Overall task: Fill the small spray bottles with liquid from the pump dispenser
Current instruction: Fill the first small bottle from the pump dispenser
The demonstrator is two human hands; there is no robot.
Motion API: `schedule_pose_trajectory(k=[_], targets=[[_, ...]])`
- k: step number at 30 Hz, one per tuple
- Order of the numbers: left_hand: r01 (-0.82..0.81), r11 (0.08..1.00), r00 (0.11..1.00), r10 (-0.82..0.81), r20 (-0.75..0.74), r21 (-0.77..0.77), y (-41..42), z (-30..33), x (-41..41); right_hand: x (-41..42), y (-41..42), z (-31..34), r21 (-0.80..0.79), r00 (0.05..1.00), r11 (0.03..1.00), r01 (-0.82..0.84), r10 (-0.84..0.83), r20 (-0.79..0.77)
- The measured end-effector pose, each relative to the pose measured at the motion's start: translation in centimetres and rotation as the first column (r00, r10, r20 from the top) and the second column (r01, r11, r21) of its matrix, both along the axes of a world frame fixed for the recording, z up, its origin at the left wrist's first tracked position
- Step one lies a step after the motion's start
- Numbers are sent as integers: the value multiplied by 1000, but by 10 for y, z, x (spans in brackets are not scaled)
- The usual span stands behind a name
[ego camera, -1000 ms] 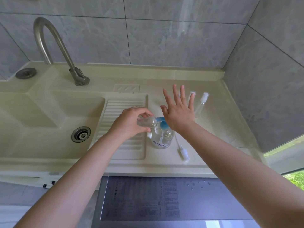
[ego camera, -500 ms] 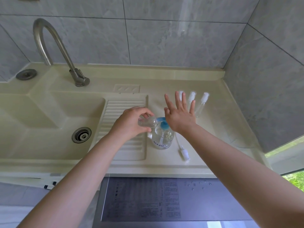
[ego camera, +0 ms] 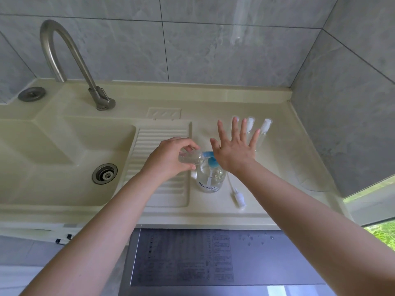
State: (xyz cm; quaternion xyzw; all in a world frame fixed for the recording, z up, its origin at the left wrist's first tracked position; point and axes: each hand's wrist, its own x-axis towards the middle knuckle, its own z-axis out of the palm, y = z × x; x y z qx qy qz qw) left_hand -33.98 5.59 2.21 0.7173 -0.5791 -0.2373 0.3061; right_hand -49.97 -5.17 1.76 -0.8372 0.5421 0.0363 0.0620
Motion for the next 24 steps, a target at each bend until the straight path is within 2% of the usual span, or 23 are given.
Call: schedule_pose_trajectory(k=[3, 6, 13, 18, 24], targets=[[3, 1000, 1000, -3, 0, -14, 0, -3, 0, -5, 1, -1, 17, 1000, 1000, -14, 14, -21], [6, 1000, 1000, -6, 1, -24, -1, -4, 0, -5, 8, -8, 136, 999, 991, 6, -12, 49], [3, 1000, 1000, -3, 5, -24, 2, -4, 0, -10, 3, -2, -20, 999, 999, -32, 32, -5], [5, 999, 1000, -5, 5, -35, 0, -8, 2, -9, 9, -12, 91, 998, 996, -25, 20, 55], [15, 999, 1000, -14, 12, -39, 1, -8, 2, -13, 10, -3, -115, 997, 992, -57, 62, 41]])
